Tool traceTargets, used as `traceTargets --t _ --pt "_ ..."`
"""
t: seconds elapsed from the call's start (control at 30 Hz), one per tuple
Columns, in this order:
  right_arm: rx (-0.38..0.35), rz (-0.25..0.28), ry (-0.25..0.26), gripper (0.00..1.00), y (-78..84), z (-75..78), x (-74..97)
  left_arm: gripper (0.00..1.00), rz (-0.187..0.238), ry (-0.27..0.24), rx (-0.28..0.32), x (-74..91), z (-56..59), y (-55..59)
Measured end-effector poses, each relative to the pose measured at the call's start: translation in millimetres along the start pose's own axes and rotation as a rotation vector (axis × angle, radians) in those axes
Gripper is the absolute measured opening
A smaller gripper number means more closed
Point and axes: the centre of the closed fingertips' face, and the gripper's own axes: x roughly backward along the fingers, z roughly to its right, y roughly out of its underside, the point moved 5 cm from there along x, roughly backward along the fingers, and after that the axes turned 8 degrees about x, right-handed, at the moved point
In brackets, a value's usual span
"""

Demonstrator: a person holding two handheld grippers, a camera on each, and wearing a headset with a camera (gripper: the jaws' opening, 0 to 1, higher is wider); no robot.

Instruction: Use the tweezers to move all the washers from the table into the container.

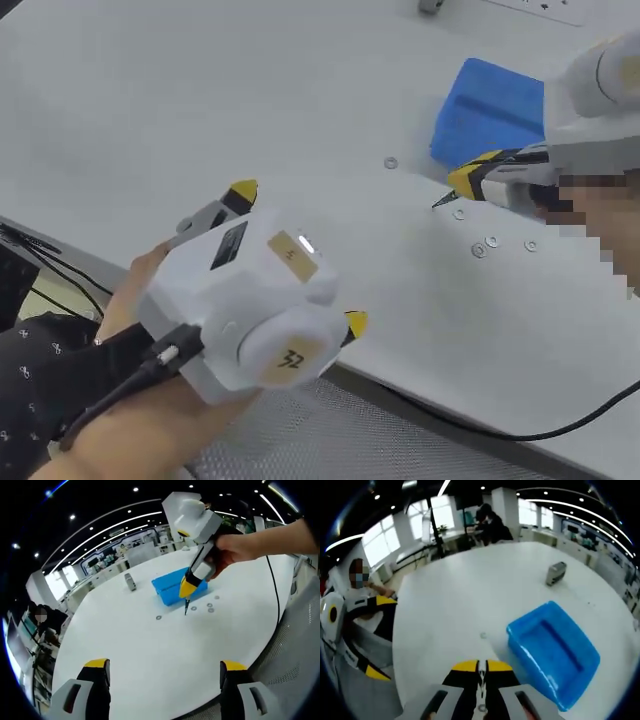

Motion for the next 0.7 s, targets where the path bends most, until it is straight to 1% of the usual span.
traceTargets --t 0.03,0.13,0.23,0.37,0.4,0.43,0.47,0.5,0.53,0.6,0.7 --pt "-0.002 -0.019 -0.009 0.00 0.8 -0.8 -3.3 0.93 0.000 -0.001 0.000 0.0 -0.1 0.0" --pt "0.018 0.024 0.007 0.01 -4.6 1.2 -4.2 0.93 -0.001 -0.001 0.000 0.0 -0.2 0.2" --pt "0.008 0.052 0.011 0.01 -8.4 5.5 -8.2 0.93 -0.004 -0.001 0.000 -0.1 -0.2 0.5" --pt "0.020 0.103 0.052 0.01 -8.0 10.1 -9.6 0.93 -0.007 -0.003 0.000 -0.1 -0.5 0.9" --pt "0.030 0.121 0.067 0.01 -7.5 10.7 -9.0 0.93 -0.007 -0.004 0.000 -0.1 -0.6 0.9" --pt "0.031 0.160 0.071 0.01 -7.0 10.1 -6.5 0.92 -0.005 -0.004 0.001 -0.1 -0.6 0.7" --pt "0.023 0.191 0.068 0.01 -6.9 9.5 -5.8 0.92 -0.004 -0.004 0.001 0.0 -0.6 0.5" --pt "0.012 0.218 0.079 0.01 -4.7 8.6 -7.1 0.92 -0.005 -0.004 0.000 0.1 -0.5 0.5" --pt "0.010 0.224 0.085 0.01 -2.8 8.7 -6.6 0.92 -0.005 -0.003 0.000 0.1 -0.4 0.5" --pt "0.010 0.238 0.078 0.01 -1.9 8.2 -2.6 0.92 -0.006 -0.003 -0.002 0.1 -0.2 0.6" --pt "-0.003 0.240 0.059 0.02 -7.6 6.8 -7.1 0.92 -0.005 -0.004 0.001 0.1 -0.5 0.4"
